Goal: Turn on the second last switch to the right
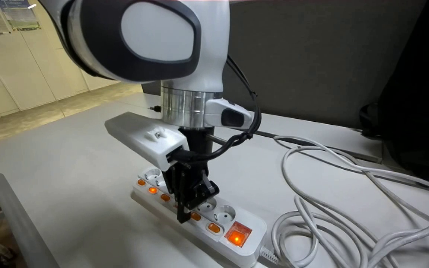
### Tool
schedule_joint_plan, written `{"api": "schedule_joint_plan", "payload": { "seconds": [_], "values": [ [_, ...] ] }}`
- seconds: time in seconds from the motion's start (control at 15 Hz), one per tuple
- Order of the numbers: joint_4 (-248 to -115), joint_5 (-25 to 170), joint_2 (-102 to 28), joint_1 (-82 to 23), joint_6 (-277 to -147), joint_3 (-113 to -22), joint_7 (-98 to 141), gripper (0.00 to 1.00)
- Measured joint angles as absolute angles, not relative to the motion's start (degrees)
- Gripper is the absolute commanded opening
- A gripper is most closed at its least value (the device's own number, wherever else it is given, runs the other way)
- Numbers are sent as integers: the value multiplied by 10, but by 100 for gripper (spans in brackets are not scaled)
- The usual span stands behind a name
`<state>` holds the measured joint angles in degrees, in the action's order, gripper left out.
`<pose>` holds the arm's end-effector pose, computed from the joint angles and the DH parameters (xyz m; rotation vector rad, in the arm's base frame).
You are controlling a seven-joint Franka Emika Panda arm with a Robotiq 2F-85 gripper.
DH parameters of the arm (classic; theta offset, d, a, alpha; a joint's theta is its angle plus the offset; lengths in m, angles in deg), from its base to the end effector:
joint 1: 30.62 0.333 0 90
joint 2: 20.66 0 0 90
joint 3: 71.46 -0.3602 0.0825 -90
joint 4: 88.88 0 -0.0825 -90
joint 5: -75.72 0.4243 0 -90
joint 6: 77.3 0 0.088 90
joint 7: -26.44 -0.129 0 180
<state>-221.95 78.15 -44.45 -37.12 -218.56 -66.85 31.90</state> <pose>0.5036 -0.1017 0.1244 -3.0789 0.2049 0.4178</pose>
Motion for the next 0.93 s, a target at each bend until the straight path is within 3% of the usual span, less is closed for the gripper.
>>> {"api": "schedule_joint_plan", "payload": {
  "seconds": [0.93],
  "values": [
    [-2230, 761, -427, -357, -2218, -667, 321, 0]
  ]
}}
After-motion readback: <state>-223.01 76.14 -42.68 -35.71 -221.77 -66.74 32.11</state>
